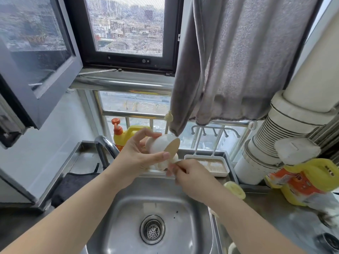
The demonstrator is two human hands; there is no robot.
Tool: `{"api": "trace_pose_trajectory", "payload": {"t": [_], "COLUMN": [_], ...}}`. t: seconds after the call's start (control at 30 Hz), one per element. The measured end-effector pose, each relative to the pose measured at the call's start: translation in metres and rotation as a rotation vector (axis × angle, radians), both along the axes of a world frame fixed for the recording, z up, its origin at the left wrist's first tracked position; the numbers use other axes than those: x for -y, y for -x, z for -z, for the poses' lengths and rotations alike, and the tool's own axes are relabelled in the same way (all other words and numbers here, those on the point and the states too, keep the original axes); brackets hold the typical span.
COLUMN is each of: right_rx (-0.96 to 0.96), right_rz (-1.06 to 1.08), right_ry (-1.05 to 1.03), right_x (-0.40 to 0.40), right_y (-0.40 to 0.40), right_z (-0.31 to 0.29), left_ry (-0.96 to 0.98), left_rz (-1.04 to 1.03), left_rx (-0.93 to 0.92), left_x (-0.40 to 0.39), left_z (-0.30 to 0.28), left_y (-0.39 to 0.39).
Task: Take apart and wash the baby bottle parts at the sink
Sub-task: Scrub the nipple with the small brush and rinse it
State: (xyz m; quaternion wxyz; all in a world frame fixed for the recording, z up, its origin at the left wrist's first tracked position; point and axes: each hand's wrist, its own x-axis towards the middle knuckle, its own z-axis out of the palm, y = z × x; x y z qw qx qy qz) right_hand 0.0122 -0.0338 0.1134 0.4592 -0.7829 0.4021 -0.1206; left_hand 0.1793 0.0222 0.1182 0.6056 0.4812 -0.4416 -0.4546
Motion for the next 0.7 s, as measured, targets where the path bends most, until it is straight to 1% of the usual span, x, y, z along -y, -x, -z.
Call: {"api": "trace_pose_trajectory", "payload": {"t": [0.07,0.1,0.17,0.2,0.27,0.37,0.43,0.53,0.7], "right_rx": [0.219,0.307,0.421,0.458,0.475,0.395,0.356,0.344,0.304], "right_rz": [-0.027,-0.041,-0.047,-0.038,-0.012,-0.046,-0.072,-0.069,-0.073], "right_ry": [-0.470,-0.642,-0.841,-0.891,-0.898,-0.788,-0.736,-0.687,-0.590], "right_x": [-0.005,-0.006,-0.009,-0.009,-0.011,-0.011,-0.009,-0.006,-0.003], "right_y": [0.002,0.004,0.004,0.003,0.002,0.004,0.007,0.010,0.017], "right_z": [-0.004,-0.007,-0.010,-0.010,-0.008,-0.003,-0.003,-0.004,-0.007], "left_ry": [0.036,0.040,0.033,0.023,-0.012,-0.090,-0.116,-0.156,-0.258], "left_rz": [0.020,0.041,0.073,0.078,0.062,0.035,0.068,0.133,0.172], "left_rx": [-0.070,-0.103,-0.147,-0.158,-0.125,0.018,0.056,0.021,-0.166], "left_x": [-0.001,-0.002,-0.003,-0.004,-0.006,-0.009,-0.009,-0.010,-0.005], "left_z": [0.004,0.007,0.012,0.015,0.020,0.018,0.014,0.000,-0.016], "left_y": [-0.001,-0.001,0.001,0.003,0.006,0.008,0.006,0.001,-0.018]}}
